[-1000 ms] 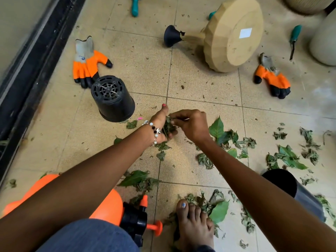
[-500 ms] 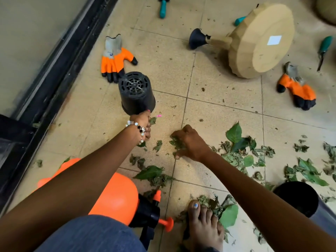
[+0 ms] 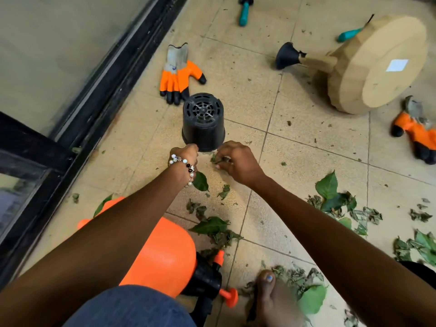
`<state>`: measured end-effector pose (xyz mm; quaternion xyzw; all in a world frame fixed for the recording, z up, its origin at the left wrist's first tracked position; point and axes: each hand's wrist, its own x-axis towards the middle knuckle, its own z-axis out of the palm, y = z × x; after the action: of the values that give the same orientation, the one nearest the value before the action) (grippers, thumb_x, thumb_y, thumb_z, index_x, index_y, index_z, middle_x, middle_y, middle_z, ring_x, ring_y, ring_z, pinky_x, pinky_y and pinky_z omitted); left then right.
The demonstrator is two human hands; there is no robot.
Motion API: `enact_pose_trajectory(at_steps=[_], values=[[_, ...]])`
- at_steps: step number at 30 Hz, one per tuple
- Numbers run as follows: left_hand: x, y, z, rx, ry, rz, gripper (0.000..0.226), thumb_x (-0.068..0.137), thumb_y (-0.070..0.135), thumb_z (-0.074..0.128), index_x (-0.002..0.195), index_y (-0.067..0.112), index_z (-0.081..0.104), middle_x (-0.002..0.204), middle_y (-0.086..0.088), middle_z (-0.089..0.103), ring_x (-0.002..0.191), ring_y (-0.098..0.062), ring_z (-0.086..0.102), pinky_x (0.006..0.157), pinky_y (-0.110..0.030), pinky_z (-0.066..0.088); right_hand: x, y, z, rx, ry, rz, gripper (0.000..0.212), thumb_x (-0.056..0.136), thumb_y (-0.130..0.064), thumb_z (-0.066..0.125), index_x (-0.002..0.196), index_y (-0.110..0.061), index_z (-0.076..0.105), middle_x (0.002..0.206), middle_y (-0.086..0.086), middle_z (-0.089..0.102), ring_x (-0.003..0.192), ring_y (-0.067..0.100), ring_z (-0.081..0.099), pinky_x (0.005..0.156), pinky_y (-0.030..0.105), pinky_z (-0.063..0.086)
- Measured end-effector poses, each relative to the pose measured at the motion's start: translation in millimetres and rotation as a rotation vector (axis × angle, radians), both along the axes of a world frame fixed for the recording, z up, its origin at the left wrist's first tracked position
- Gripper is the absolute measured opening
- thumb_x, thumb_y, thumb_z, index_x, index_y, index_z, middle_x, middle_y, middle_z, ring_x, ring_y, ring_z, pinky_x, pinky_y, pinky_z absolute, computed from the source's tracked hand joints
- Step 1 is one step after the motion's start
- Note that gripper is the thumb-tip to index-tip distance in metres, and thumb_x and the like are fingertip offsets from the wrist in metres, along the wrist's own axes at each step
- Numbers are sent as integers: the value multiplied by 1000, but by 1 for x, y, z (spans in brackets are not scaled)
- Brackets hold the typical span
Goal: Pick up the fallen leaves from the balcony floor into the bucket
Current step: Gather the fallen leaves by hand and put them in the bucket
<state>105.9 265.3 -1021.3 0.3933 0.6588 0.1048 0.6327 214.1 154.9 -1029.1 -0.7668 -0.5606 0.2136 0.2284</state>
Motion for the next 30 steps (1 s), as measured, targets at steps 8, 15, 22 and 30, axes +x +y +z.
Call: enact_pose_trajectory(at_steps=[8,15,22,30], values=[[-13,14,-7,-75,-90,46,29,89,20,54,62,14,47,51,0,36,28,-10,24,40,-11,21,-7,-8,-21,-71,-202,171,19,87,-6,64,103,-14,71,104,10,68,93,24,62,80,29,48],[-10,11,-10,-63,-127,47,30,90,19,57,62,11,50,49,0,38,28,-11,26,39,-13,22,-19,-44,-17,-43,-302,384,19,89,-14,63,106,-15,72,118,9,67,99,28,57,77,37,52],[-11,11,-3,-49,-129,52,32,91,19,56,61,11,49,52,-2,38,25,-11,26,39,-11,23,-31,-37,-20,51,-298,286,13,85,-5,65,91,-9,75,90,8,72,84,27,62,69,34,51],[-21,19,1,-27,-114,63,32,92,21,54,62,13,47,54,-1,38,29,-11,25,41,-10,23,-56,5,-32,-27,-326,512,19,91,-15,57,103,-11,70,133,10,59,115,38,54,91,46,50]])
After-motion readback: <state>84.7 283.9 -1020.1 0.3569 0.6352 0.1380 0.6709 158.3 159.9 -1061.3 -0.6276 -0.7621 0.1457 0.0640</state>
